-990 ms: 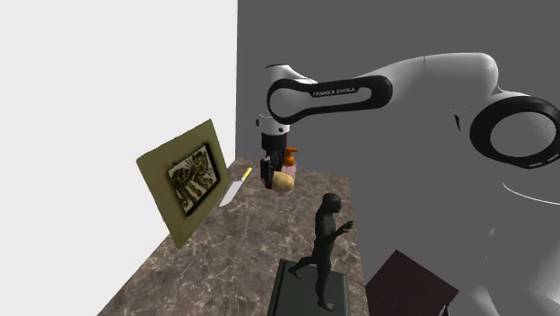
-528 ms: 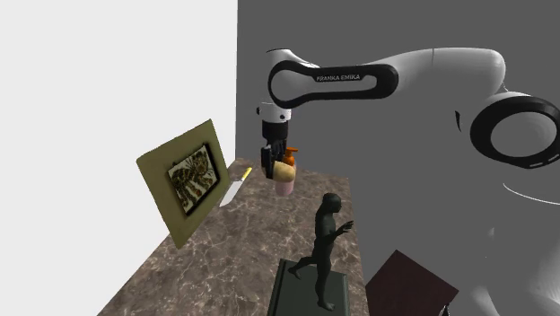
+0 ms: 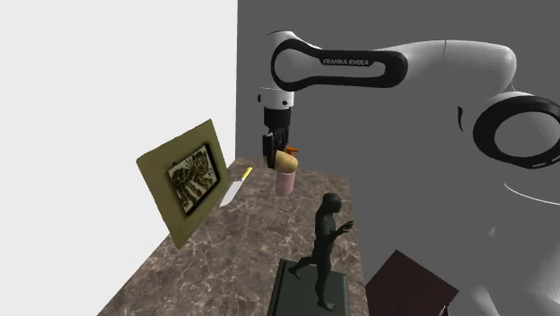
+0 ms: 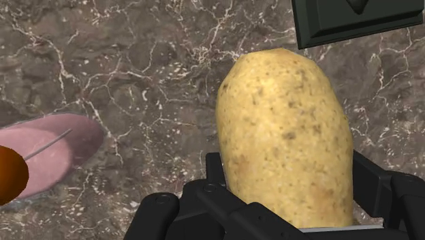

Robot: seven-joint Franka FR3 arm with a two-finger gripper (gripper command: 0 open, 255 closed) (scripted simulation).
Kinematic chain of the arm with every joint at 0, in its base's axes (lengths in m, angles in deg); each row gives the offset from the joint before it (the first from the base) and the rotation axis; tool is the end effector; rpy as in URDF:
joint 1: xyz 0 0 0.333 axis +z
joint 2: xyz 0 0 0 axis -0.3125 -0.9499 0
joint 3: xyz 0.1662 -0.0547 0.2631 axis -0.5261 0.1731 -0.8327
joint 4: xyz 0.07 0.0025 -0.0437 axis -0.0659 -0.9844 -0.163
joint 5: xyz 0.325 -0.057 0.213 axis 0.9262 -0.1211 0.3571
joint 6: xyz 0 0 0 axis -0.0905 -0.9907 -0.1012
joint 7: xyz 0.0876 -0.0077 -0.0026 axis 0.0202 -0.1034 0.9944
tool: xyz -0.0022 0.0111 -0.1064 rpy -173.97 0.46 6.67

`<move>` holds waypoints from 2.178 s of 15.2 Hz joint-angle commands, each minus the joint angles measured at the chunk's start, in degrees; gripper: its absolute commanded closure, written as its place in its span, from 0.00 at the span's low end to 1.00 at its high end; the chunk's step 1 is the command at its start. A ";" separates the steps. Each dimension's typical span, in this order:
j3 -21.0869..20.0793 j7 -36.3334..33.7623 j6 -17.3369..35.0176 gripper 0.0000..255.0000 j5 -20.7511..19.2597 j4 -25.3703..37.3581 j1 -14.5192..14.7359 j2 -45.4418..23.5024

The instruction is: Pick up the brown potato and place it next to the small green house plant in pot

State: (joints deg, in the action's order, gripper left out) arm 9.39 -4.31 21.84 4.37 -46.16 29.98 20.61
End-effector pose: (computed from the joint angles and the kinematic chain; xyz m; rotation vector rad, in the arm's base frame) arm 0.5839 0.1986 0.5525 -3.0235 -0.7216 0.1762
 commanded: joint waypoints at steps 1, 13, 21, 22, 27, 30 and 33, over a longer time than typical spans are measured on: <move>-0.54 -1.22 0.52 1.00 0.38 -3.03 0.66 2.55; -6.31 -12.22 5.13 1.00 4.55 -23.23 6.58 19.01; -11.48 -20.75 6.23 1.00 8.26 -30.38 11.02 26.17; -12.20 -21.89 6.32 1.00 8.75 -30.97 11.59 26.84; -16.08 -27.86 6.75 1.00 11.15 -32.96 14.44 29.40; -18.61 -31.67 7.03 1.00 12.47 -33.40 16.12 30.24; -21.31 -35.67 7.37 1.00 13.61 -33.27 17.73 30.52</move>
State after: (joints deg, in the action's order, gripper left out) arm -11.13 -38.74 29.06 17.60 -79.30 47.21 50.96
